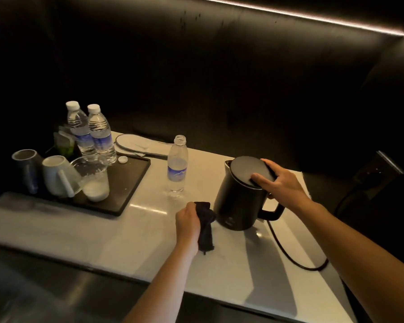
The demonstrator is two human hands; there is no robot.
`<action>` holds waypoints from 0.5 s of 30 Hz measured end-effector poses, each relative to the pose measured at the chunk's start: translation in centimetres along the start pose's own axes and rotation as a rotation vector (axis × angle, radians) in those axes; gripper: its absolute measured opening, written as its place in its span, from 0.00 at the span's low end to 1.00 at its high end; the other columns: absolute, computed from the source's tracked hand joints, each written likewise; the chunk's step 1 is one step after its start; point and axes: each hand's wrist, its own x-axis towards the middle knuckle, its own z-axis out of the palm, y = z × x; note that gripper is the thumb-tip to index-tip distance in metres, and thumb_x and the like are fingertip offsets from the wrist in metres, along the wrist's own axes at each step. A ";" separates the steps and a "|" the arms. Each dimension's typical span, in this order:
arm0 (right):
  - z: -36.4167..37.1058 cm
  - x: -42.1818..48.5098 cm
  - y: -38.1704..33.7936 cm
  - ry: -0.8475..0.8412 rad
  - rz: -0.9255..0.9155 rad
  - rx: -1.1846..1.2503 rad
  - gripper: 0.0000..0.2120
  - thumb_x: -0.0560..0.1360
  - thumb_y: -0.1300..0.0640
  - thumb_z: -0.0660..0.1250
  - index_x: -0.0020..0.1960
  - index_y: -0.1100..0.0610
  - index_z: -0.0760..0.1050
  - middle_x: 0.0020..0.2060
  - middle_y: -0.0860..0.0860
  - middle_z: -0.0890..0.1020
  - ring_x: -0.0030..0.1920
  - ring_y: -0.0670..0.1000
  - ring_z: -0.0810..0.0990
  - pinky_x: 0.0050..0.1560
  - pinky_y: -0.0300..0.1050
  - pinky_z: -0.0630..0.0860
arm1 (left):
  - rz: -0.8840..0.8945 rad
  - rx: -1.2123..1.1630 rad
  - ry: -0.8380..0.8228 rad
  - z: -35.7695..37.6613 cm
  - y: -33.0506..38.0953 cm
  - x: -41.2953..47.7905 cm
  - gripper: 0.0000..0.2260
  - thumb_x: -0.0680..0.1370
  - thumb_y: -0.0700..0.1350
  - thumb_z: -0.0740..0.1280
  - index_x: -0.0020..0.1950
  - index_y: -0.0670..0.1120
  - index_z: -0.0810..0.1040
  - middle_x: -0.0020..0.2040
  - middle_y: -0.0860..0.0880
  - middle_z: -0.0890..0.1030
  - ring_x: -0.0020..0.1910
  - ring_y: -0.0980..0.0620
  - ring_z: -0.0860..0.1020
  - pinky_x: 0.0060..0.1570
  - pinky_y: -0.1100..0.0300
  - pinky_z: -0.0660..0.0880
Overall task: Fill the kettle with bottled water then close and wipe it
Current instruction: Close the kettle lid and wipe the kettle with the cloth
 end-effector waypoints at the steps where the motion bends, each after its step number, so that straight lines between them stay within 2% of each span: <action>1: 0.1 0.0 0.2 0.004 0.002 0.002 0.42 0.62 0.20 0.65 0.71 0.37 0.66 0.52 0.35 0.75 0.52 0.47 0.78 0.46 0.48 0.82 | 0.048 0.038 -0.012 -1.8 0.3 -0.3 0.13 0.80 0.47 0.60 0.53 0.46 0.83 0.49 0.42 0.84 0.50 0.42 0.81 0.54 0.46 0.80; 4: 0.3 0.3 0.8 0.006 -0.004 -0.006 0.43 0.64 0.20 0.65 0.73 0.39 0.66 0.58 0.42 0.77 0.56 0.49 0.77 0.51 0.47 0.79 | 0.365 0.283 -0.011 -7.4 1.4 -1.2 0.12 0.82 0.46 0.60 0.44 0.49 0.81 0.39 0.52 0.84 0.44 0.53 0.83 0.41 0.57 0.76; 6: 0.4 0.3 1.1 0.020 -0.008 -0.017 0.44 0.64 0.20 0.64 0.74 0.40 0.66 0.61 0.45 0.77 0.58 0.50 0.75 0.53 0.46 0.76 | 0.574 0.536 -0.017 -10.6 2.2 -1.2 0.15 0.82 0.48 0.58 0.41 0.50 0.80 0.36 0.54 0.83 0.40 0.57 0.81 0.41 0.60 0.74; 7: 0.4 0.3 1.2 0.032 -0.010 -0.021 0.44 0.64 0.20 0.64 0.74 0.41 0.66 0.63 0.46 0.77 0.59 0.50 0.75 0.54 0.47 0.75 | 0.658 0.680 -0.006 -12.0 2.4 -0.9 0.16 0.82 0.50 0.56 0.43 0.52 0.81 0.40 0.55 0.83 0.43 0.58 0.81 0.45 0.59 0.76; 9: 0.7 -0.1 1.4 0.073 -0.028 -0.018 0.43 0.66 0.22 0.64 0.75 0.43 0.66 0.65 0.49 0.77 0.60 0.50 0.74 0.56 0.49 0.75 | 0.777 1.009 0.049 -14.2 2.4 0.2 0.19 0.83 0.53 0.51 0.58 0.52 0.81 0.58 0.50 0.83 0.58 0.52 0.80 0.60 0.52 0.76; 10: 0.9 -0.5 1.4 0.102 -0.040 -0.012 0.42 0.67 0.23 0.64 0.75 0.44 0.67 0.65 0.50 0.77 0.59 0.50 0.74 0.56 0.49 0.76 | 0.772 1.198 0.064 -15.0 2.0 1.0 0.21 0.84 0.54 0.49 0.68 0.52 0.77 0.69 0.46 0.78 0.67 0.48 0.76 0.67 0.47 0.72; 11: 1.1 -0.8 1.5 0.137 -0.051 -0.005 0.40 0.69 0.25 0.64 0.75 0.45 0.67 0.66 0.52 0.78 0.59 0.50 0.74 0.55 0.48 0.76 | 0.735 1.371 0.050 -15.8 1.5 1.7 0.22 0.85 0.55 0.47 0.75 0.53 0.70 0.78 0.45 0.68 0.76 0.44 0.67 0.74 0.43 0.65; 13: 1.7 -1.6 1.2 0.224 -0.074 0.003 0.36 0.72 0.30 0.65 0.74 0.49 0.70 0.64 0.54 0.79 0.58 0.50 0.74 0.52 0.46 0.75 | 0.650 1.583 -0.028 -16.9 0.1 2.8 0.24 0.84 0.57 0.44 0.81 0.58 0.54 0.84 0.47 0.50 0.82 0.45 0.49 0.78 0.41 0.50; 15: 2.2 -2.1 0.8 0.311 -0.097 -0.010 0.34 0.73 0.33 0.64 0.71 0.53 0.73 0.61 0.56 0.79 0.57 0.50 0.75 0.49 0.42 0.73 | 0.641 1.619 -0.048 -17.6 -1.3 3.6 0.26 0.83 0.59 0.41 0.81 0.60 0.49 0.84 0.50 0.47 0.82 0.47 0.45 0.78 0.41 0.47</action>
